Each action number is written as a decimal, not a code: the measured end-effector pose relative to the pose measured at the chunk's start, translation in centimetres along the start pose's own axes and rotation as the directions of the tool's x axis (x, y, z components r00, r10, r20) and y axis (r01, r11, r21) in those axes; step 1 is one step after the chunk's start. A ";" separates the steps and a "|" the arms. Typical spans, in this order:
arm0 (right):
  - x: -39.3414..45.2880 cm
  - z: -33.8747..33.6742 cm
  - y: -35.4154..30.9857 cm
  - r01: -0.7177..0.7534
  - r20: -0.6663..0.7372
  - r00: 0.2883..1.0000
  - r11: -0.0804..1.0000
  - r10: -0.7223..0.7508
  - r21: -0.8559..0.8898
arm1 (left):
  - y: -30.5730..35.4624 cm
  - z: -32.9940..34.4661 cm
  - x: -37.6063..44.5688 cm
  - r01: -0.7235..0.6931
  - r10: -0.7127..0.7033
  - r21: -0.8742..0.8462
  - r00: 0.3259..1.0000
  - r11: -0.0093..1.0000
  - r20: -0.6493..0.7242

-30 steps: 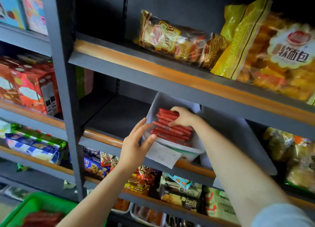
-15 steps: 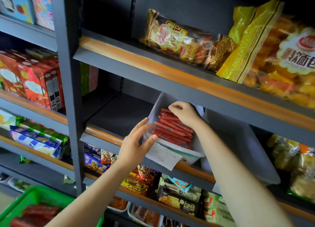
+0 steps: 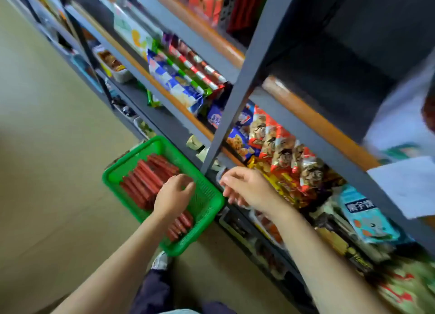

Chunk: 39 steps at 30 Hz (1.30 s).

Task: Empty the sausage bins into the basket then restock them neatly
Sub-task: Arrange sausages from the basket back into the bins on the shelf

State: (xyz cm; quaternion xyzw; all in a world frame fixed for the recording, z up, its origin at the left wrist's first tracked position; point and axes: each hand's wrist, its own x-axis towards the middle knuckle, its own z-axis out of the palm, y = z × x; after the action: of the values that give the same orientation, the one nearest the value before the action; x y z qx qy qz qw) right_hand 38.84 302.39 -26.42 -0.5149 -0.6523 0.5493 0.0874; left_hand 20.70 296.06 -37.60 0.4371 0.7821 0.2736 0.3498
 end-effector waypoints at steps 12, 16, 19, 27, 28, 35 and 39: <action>15.4 22.8 25.4 -0.375 -0.046 0.925 0.886 0.378 -0.272 | -27.8 8.0 -1.6 0.349 -0.362 0.158 0.930 0.924 0.065; 19.2 25.1 27.3 -0.369 -0.066 0.925 0.841 0.374 -0.397 | -29.9 9.9 -1.3 0.248 -0.260 0.148 0.964 0.957 0.062; 21.4 26.5 27.9 -0.367 -0.047 0.919 0.807 0.391 -0.463 | -30.6 9.9 -1.0 0.198 -0.205 0.169 0.978 0.966 0.027; 23.1 29.3 28.7 -0.464 -0.103 0.861 0.687 0.499 -0.559 | -31.7 9.7 -1.2 0.197 -0.195 0.148 0.980 0.969 -0.023; 23.2 29.3 28.7 -0.470 -0.113 0.856 0.668 0.505 -0.577 | -31.6 9.6 -1.2 0.197 -0.198 0.150 0.980 0.969 -0.013; 23.9 29.5 28.7 -0.494 -0.130 0.838 0.637 0.530 -0.591 | -31.0 9.4 -0.6 0.192 -0.205 0.180 0.977 0.965 0.056; 23.8 29.3 28.6 -0.521 -0.158 0.837 0.677 0.523 -0.521 | -30.9 9.3 -0.5 0.191 -0.206 0.200 0.977 0.961 0.052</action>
State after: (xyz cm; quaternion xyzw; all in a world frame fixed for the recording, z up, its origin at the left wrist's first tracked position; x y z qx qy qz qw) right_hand 24.60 298.50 -71.42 -0.6809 -0.6064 0.3440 -0.2242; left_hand 12.95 282.31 -65.81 0.3980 0.8318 0.1436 0.3592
